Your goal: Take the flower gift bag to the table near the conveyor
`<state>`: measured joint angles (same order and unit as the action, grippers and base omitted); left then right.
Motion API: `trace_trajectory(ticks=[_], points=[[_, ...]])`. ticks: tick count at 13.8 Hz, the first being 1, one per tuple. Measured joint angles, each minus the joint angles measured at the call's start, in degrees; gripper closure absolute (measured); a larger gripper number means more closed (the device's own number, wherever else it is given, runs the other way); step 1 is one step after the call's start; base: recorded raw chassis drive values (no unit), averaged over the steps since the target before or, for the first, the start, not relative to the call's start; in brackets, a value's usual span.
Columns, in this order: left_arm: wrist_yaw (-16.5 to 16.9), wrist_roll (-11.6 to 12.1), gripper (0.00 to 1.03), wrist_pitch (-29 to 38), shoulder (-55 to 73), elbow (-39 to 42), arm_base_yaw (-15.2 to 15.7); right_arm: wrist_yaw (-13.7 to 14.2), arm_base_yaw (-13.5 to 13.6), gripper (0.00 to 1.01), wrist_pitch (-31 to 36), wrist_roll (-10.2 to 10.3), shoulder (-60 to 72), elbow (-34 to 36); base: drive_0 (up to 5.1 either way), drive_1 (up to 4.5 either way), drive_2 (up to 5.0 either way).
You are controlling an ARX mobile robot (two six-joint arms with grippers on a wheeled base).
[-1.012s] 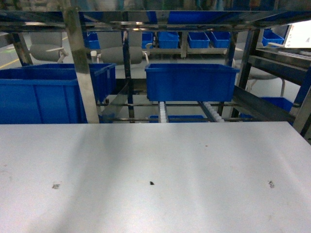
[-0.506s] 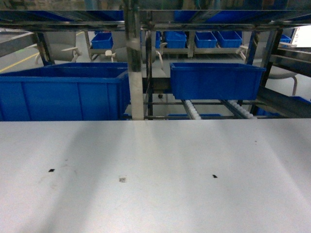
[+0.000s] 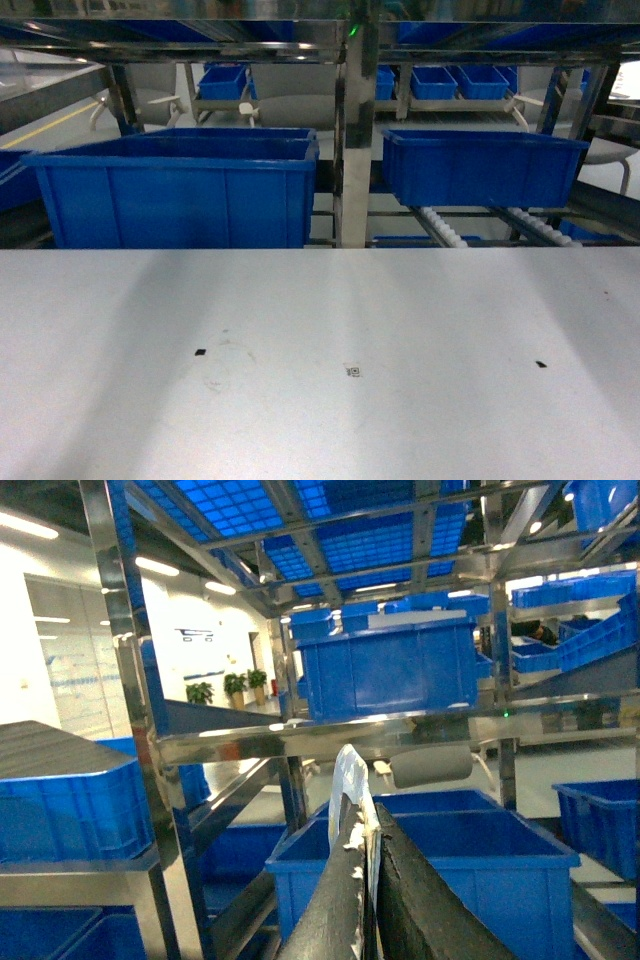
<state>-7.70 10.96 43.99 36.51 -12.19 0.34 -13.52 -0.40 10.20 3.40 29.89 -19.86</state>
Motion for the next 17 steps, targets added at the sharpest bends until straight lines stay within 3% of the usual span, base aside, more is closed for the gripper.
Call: trace_trajectory(ticks=[6, 13, 17], points=[[0.2, 0.0, 1.01, -0.1, 0.0, 0.0, 0.2, 0.0, 0.0, 0.98, -0.3, 0.0, 0.0, 0.0, 0.1, 3.62, -3.4], [0.2, 0.0, 1.01, -0.1, 0.2, 0.0, 0.2, -0.5, -0.1, 0.98, 0.0, 0.0, 0.2, 0.0, 0.0, 0.00, 0.0], [0.2, 0.0, 1.01, 0.0, 0.2, 0.0, 0.2, -4.3, -0.4, 0.98, 11.7, -0.5, 12.5, 2.1, 0.0, 0.00, 0.0]])
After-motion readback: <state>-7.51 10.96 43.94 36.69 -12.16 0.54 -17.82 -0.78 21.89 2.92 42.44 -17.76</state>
